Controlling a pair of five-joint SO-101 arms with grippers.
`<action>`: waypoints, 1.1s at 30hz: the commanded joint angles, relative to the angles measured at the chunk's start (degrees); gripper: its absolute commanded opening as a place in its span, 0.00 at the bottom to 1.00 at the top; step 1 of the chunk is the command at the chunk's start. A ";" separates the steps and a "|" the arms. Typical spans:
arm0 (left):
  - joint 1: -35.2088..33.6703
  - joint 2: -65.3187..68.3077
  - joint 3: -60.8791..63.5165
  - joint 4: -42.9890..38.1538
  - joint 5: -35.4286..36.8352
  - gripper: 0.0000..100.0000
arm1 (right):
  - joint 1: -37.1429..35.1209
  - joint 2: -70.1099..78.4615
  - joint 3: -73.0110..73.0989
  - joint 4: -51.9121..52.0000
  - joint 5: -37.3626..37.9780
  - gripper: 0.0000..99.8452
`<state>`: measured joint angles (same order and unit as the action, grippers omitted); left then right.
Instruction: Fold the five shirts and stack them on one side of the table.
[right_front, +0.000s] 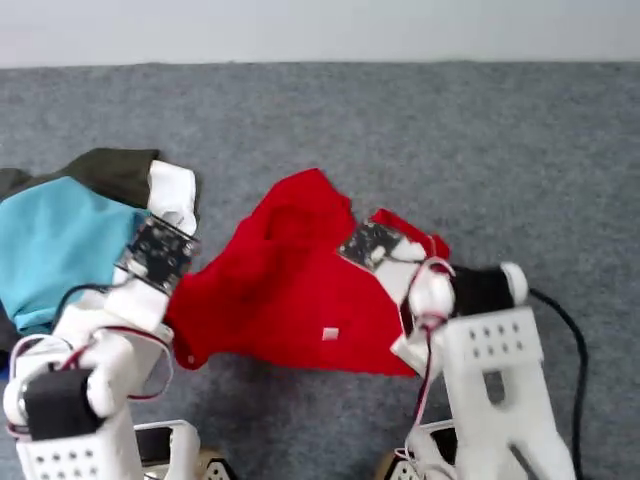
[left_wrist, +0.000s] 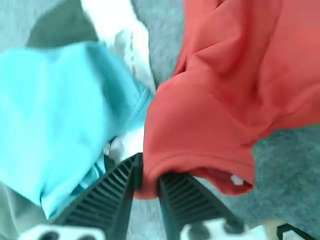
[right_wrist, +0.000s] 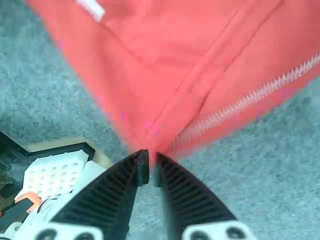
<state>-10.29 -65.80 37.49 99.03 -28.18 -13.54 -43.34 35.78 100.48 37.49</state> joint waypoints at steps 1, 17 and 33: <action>2.73 -2.64 1.54 1.32 -0.35 0.02 | 0.66 -6.73 0.18 2.42 -0.09 0.24; 2.90 -3.87 8.40 -3.16 -0.26 0.02 | -11.21 19.91 0.18 -8.31 0.26 0.24; 3.16 -3.87 8.57 -3.16 -0.35 0.02 | -10.77 45.05 -11.08 -18.24 0.26 0.29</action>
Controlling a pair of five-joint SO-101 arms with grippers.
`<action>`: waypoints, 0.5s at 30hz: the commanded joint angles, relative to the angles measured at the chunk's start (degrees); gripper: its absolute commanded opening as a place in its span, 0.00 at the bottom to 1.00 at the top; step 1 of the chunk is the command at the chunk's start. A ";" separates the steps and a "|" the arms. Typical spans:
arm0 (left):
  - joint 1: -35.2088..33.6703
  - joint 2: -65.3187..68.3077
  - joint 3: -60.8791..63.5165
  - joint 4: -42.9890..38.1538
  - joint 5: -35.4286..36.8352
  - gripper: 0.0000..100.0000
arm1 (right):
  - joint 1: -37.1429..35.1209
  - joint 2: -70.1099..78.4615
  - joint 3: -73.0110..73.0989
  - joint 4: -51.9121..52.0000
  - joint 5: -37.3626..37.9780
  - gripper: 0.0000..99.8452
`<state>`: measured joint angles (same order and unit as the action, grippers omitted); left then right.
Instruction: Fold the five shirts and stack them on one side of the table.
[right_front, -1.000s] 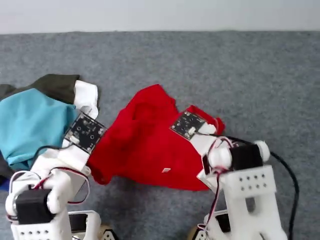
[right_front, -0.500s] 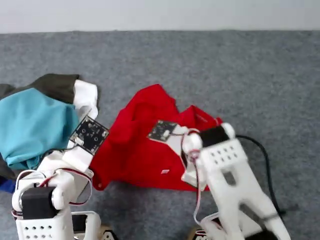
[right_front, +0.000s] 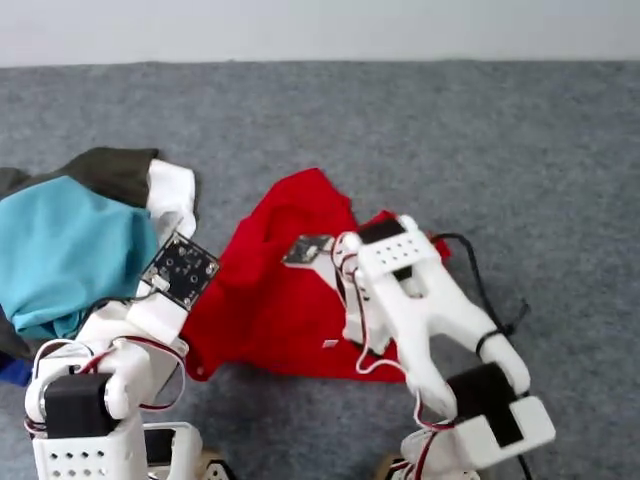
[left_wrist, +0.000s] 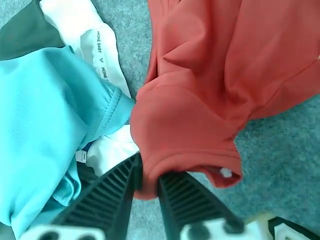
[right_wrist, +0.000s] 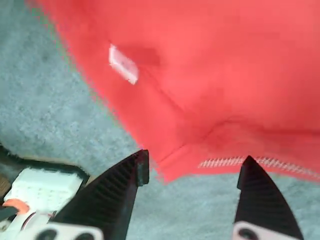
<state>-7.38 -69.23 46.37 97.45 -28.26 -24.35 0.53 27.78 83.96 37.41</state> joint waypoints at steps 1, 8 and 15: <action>0.26 -0.44 -0.31 -1.58 -0.26 0.02 | 0.04 2.15 -3.08 -2.59 0.35 0.29; 0.26 -0.35 -0.31 -1.58 -0.35 0.02 | 4.18 9.54 -3.08 -5.67 0.35 0.29; 0.26 -0.18 -0.22 -3.87 -0.35 0.02 | 4.00 13.67 -3.34 -8.66 0.44 0.18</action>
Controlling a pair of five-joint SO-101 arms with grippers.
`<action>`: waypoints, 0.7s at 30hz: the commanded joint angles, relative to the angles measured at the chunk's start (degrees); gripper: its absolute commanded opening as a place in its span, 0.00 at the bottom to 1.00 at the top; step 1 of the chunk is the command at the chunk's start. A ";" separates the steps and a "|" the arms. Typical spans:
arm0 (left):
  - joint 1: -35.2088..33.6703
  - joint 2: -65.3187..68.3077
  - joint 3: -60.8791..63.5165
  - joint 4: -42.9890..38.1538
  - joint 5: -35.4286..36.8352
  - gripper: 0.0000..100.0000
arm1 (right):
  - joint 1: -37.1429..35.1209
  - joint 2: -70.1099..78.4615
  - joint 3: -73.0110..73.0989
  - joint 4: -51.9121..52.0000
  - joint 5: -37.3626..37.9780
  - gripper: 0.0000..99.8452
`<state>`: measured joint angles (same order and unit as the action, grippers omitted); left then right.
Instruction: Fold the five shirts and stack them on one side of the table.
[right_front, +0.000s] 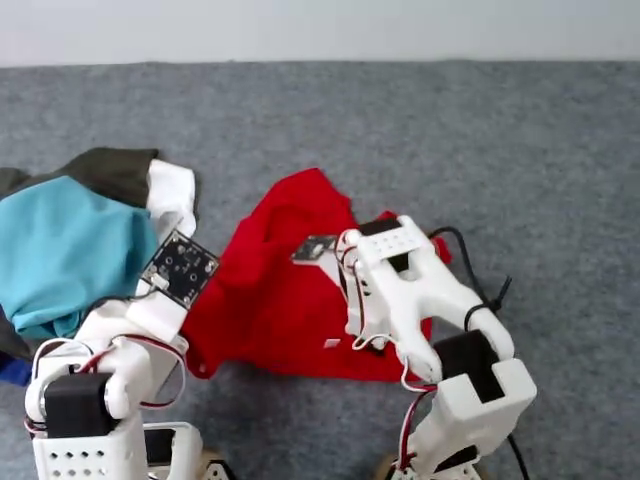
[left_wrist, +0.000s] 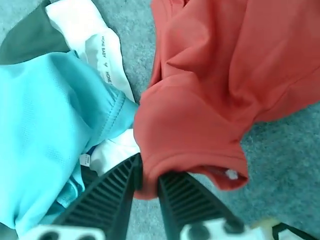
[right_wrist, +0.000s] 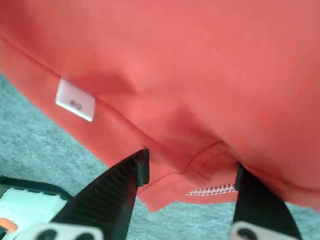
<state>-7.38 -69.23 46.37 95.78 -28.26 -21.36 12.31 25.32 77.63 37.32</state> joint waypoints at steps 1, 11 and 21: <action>0.26 -0.18 -0.13 -2.37 -0.35 0.02 | 1.01 1.98 -0.88 -2.77 0.53 0.15; 0.26 -0.18 3.38 -3.96 -0.35 0.02 | 1.01 -5.14 -0.88 -1.63 0.35 0.10; 0.35 -0.18 3.82 -4.75 -0.35 0.02 | 0.92 -10.42 -0.88 9.01 0.00 0.18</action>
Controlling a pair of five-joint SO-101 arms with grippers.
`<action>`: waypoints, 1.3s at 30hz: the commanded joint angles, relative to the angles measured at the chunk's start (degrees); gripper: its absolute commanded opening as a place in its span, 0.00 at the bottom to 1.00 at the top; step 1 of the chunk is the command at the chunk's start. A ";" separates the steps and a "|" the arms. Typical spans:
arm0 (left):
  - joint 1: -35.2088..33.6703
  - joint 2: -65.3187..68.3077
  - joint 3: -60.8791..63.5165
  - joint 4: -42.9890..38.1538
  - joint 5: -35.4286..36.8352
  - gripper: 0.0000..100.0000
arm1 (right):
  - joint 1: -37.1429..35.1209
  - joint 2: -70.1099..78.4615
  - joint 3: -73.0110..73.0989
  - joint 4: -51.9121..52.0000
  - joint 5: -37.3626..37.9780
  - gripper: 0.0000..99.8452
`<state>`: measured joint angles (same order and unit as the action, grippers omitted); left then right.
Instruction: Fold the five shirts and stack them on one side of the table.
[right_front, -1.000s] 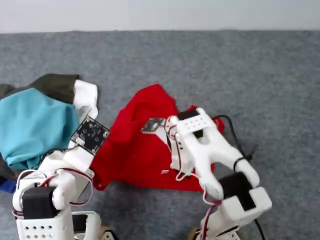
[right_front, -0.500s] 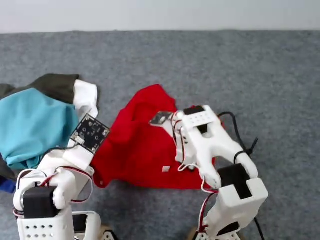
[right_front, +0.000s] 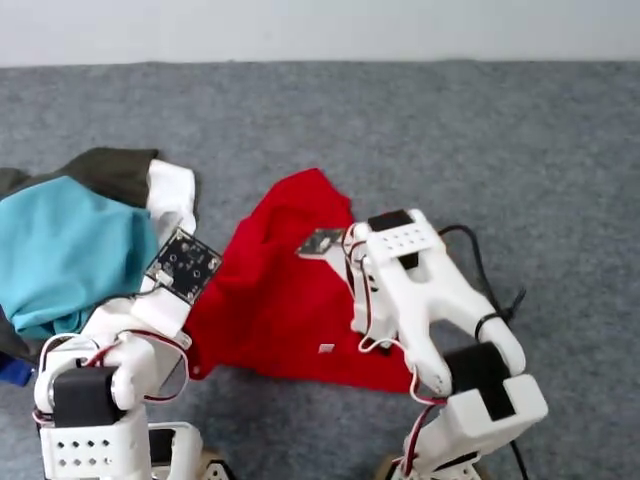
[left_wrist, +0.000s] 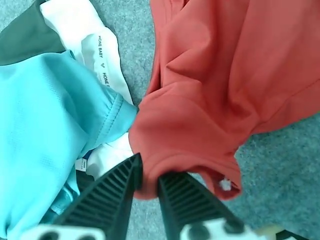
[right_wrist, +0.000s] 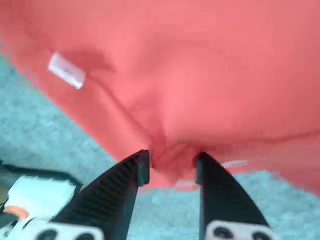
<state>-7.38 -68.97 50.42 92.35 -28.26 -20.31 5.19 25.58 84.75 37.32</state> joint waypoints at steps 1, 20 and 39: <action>0.35 -0.44 -0.22 -1.32 -0.35 0.02 | -0.13 -3.30 -1.14 1.80 -0.09 0.18; 0.35 -0.44 -0.22 -1.32 -0.26 0.02 | -5.58 7.78 -1.14 -3.03 -2.73 0.12; -0.18 -0.79 -1.45 -2.29 -0.09 0.02 | -3.91 -12.35 -12.04 12.53 1.32 0.01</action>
<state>-7.38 -69.14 50.42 92.18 -28.26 -25.41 1.23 19.52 92.48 37.76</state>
